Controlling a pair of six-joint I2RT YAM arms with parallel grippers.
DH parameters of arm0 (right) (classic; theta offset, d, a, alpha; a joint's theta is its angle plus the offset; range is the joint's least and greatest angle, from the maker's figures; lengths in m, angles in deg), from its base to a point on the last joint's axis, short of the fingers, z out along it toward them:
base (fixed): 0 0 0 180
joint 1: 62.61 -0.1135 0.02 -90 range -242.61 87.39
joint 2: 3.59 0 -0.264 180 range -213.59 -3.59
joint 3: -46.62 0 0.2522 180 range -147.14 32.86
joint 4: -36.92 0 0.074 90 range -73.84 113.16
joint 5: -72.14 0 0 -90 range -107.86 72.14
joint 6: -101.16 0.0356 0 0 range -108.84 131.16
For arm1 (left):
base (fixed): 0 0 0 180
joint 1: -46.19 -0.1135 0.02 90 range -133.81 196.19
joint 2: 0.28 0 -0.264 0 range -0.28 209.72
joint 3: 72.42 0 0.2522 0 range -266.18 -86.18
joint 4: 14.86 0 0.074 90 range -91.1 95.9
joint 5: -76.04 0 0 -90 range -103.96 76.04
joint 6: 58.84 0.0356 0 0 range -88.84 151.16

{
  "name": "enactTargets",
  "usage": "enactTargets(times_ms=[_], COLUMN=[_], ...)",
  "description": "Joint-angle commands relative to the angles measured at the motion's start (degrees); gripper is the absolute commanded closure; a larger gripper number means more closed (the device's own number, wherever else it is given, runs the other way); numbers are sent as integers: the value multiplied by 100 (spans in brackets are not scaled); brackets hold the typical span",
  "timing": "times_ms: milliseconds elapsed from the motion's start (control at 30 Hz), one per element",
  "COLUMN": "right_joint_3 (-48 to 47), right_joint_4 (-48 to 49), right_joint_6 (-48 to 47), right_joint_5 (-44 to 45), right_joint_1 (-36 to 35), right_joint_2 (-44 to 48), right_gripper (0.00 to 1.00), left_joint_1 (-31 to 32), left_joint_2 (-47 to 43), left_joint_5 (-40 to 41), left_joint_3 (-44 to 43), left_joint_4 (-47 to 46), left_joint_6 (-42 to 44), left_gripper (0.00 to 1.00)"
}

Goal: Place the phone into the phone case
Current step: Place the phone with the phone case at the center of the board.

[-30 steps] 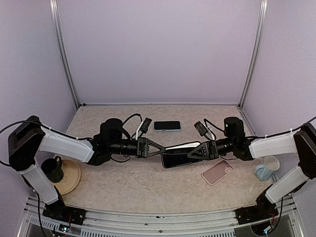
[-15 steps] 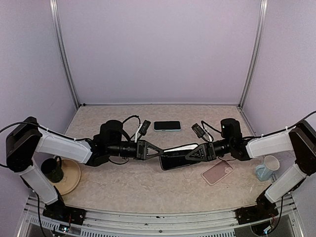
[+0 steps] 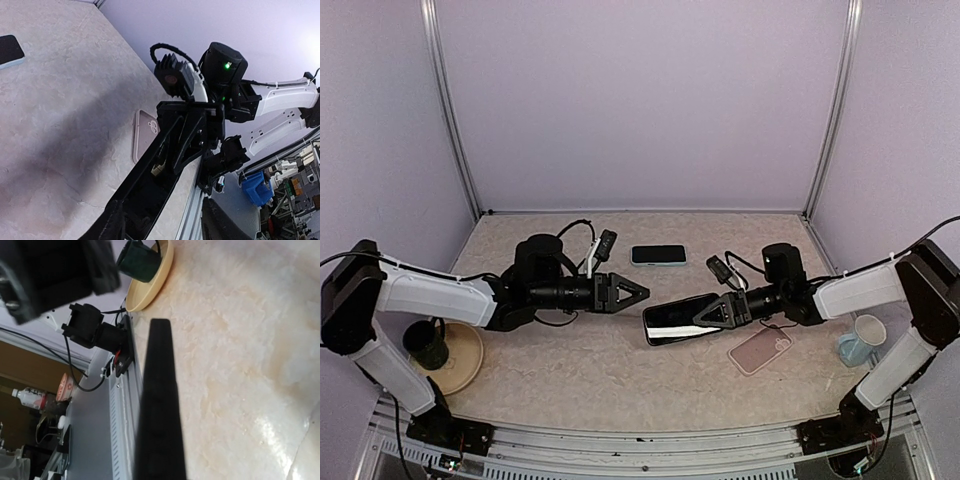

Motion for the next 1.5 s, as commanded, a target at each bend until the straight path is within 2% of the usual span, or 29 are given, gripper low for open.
enactTargets(times_ms=[0,67,233,567,933,1167,1467], right_joint_3=[-50,-70,-170,-383,-895,-1102,-1739], right_joint_4=[90,56,-43,265,256,572,424], right_joint_6=[34,25,37,613,1192,1753,1868], right_joint_5=[-53,-49,2,368,863,1072,1165], right_joint_1=[-10,-21,-56,-104,-166,-173,-172], right_joint_2=[79,84,2,-467,-949,-1342,-1886], right_gripper=[97,97,97,96,96,94,94], left_joint_1=[22,39,83,110,89,27,-4], left_joint_2=[-145,-153,-170,-261,-403,-519,-725], left_joint_5=[150,154,323,516,823,1017,1207], left_joint_3=[-253,-292,-368,-251,-89,85,326], left_joint_4=[212,280,495,515,559,553,430], left_joint_6=[302,419,669,613,487,333,250], left_gripper=[43,34,20,1,1,1,1])
